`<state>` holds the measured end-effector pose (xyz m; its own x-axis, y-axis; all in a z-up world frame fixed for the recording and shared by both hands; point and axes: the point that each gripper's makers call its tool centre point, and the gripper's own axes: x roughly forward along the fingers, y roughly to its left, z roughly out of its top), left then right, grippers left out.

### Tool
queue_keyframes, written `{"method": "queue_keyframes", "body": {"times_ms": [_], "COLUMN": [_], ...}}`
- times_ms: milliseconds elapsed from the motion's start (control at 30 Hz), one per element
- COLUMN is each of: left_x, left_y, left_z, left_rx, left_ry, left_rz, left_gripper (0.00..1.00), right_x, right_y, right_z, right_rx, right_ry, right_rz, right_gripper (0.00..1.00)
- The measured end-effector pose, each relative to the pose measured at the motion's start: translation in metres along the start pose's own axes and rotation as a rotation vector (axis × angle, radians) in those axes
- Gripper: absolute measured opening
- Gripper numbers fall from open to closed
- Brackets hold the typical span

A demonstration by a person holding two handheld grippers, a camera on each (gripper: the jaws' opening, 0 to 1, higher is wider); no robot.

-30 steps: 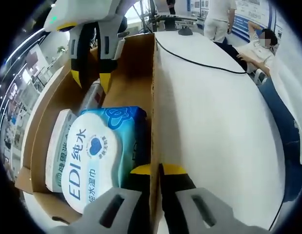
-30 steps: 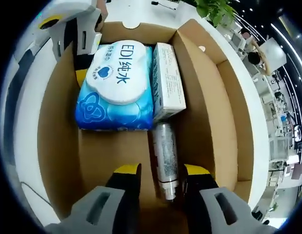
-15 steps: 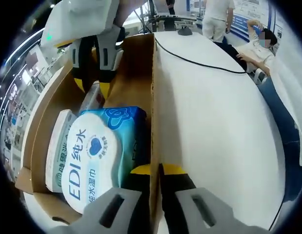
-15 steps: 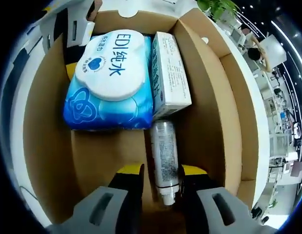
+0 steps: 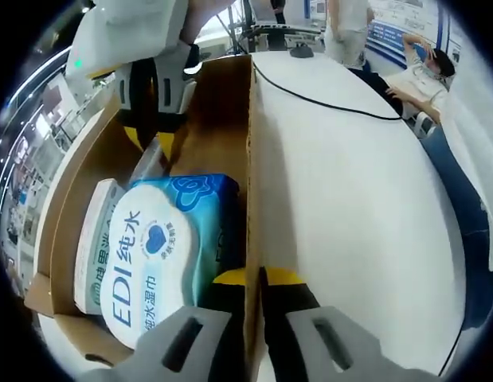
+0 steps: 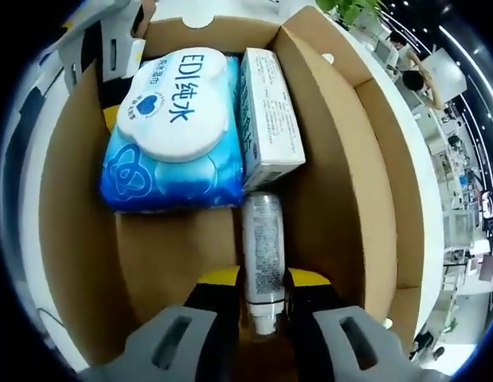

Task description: Operate the shoe box by opening the lid, removing the specified soft item, and placing it in the target area until the item is outside and the box remains undamaged.

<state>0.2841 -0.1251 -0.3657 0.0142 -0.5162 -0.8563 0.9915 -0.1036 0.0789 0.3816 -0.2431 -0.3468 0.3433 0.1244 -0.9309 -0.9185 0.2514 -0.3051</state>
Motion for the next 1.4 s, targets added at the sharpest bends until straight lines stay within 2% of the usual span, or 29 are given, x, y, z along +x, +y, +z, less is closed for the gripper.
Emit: {"method": "queue_keyframes", "body": {"times_ms": [300,700,900,1167,1400], "left_x": [0.0,0.001,0.0,0.0,-0.001], "left_y": [0.0,-0.001,-0.002,-0.001,-0.002], "left_z": [0.0,0.0,0.0,-0.001,-0.002], "left_rx": [0.012,0.013,0.014,0.015,0.018], "left_ry": [-0.005,-0.006,-0.006,-0.008,-0.01], "left_rz": [-0.004,-0.002,-0.002,-0.004,-0.003], "left_gripper": [0.01,0.01,0.01,0.01,0.01], "right_x": [-0.012,-0.01,-0.011,-0.008,-0.005], "right_y": [0.018,0.034,0.042,0.042,0.039], "right_z": [-0.013,-0.031,-0.032,-0.033,-0.03], "right_rx": [0.03,0.049,0.042,0.052,0.018], "right_ry": [0.04,0.062,0.058,0.081,0.095], "right_rz": [0.028,0.065,0.084,0.115,0.136], "right_gripper": [0.19,0.19,0.19,0.2,0.22]}}
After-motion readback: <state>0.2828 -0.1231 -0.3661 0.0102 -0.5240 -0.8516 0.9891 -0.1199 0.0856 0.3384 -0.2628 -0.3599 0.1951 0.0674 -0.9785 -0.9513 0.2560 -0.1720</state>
